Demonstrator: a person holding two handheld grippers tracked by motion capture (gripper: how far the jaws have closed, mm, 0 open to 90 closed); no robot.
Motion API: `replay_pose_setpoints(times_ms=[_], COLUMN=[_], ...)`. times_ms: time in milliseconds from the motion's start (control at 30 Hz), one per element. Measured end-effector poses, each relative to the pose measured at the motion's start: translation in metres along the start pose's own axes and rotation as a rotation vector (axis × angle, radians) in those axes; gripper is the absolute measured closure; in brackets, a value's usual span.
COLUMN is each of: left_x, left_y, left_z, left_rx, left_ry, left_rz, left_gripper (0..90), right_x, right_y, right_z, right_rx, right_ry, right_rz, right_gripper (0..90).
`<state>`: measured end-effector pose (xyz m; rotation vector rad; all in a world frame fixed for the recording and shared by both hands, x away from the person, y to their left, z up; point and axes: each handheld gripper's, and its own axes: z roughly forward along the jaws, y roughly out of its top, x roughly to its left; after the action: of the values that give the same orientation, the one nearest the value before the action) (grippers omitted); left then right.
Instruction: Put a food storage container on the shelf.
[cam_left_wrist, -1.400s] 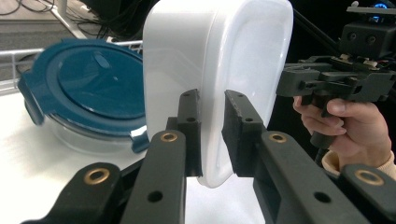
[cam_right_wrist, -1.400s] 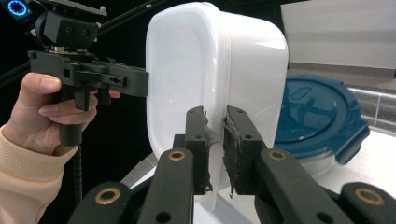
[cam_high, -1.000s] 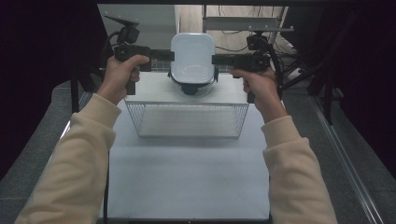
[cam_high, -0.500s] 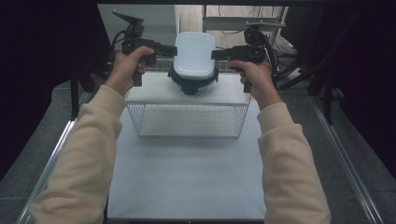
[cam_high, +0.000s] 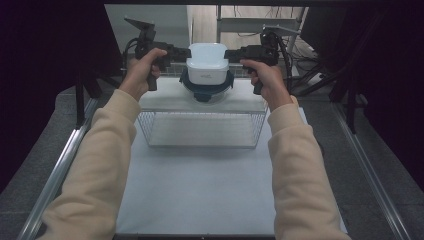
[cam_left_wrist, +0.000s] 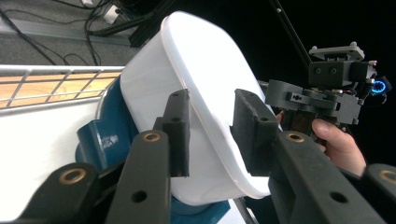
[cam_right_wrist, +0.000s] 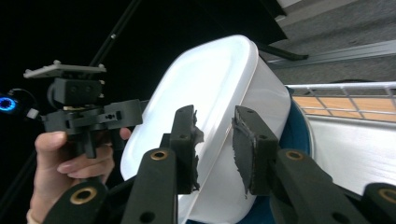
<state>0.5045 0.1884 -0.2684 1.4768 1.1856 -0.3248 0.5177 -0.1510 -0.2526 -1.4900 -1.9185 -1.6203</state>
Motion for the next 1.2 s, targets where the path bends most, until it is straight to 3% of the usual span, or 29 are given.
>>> replay_pose_setpoints(times_ms=[167, 233, 267, 300, 367, 433, 500, 567, 633, 667, 733, 867, 1000, 1100, 1200], left_x=[0.002, -0.002, -0.005, -0.012, -0.022, -0.030, -0.036, -0.039, -0.041, -0.043, -0.044, -0.043, -0.034, -0.020, -0.005], left_y=[-0.002, -0.003, -0.004, -0.008, -0.013, -0.025, -0.039, -0.055, -0.065, -0.088, -0.105, -0.156, -0.199, -0.230, -0.252], left_z=[0.001, -0.001, -0.003, -0.008, -0.017, -0.028, -0.040, -0.050, -0.055, -0.066, -0.070, -0.078, -0.078, -0.074, -0.070], left_rx=[0.000, -0.027, -0.037, -0.062, -0.086, -0.125, -0.134, -0.146, -0.148, -0.160, -0.155, -0.136, -0.114, -0.075, -0.052], left_ry=[-0.004, 0.029, 0.048, 0.096, 0.137, 0.145, 0.137, 0.156, 0.167, 0.182, 0.198, 0.218, 0.202, 0.226, 0.249], left_rz=[0.001, 0.026, 0.047, 0.100, 0.170, 0.230, 0.280, 0.328, 0.346, 0.383, 0.421, 0.493, 0.489, 0.484, 0.462], left_gripper=[59.5, 47.2, 43.1, 39.0, 32.7, 30.7, 29.4, 27.5, 25.2, 24.0, 23.2, 22.5, 22.1, 22.0, 21.8], right_x=[0.001, 0.006, 0.010, 0.013, 0.022, 0.027, 0.032, 0.036, 0.037, 0.036, 0.035, 0.025, 0.009, -0.003, -0.017], right_y=[-0.002, -0.005, -0.007, -0.008, -0.012, -0.018, -0.026, -0.039, -0.047, -0.070, -0.085, -0.125, -0.165, -0.190, -0.217], right_z=[0.001, 0.001, 0.000, -0.002, -0.012, -0.023, -0.035, -0.050, -0.056, -0.072, -0.081, -0.101, -0.111, -0.116, -0.119], right_rx=[-0.003, -0.021, -0.041, -0.058, -0.097, -0.100, -0.116, -0.114, -0.116, -0.119, -0.121, -0.131, -0.125, -0.116, -0.108], right_ry=[0.005, -0.018, -0.035, -0.047, -0.074, -0.062, -0.061, -0.066, -0.072, -0.083, -0.090, -0.124, -0.161, -0.172, -0.183], right_rz=[0.000, -0.037, -0.063, -0.089, -0.170, -0.223, -0.282, -0.352, -0.380, -0.436, -0.465, -0.524, -0.544, -0.548, -0.548], right_gripper=[66.0, 51.2, 47.1, 44.1, 38.6, 36.7, 34.7, 32.5, 31.8, 29.7, 28.7, 27.0, 25.2, 24.5, 24.5])
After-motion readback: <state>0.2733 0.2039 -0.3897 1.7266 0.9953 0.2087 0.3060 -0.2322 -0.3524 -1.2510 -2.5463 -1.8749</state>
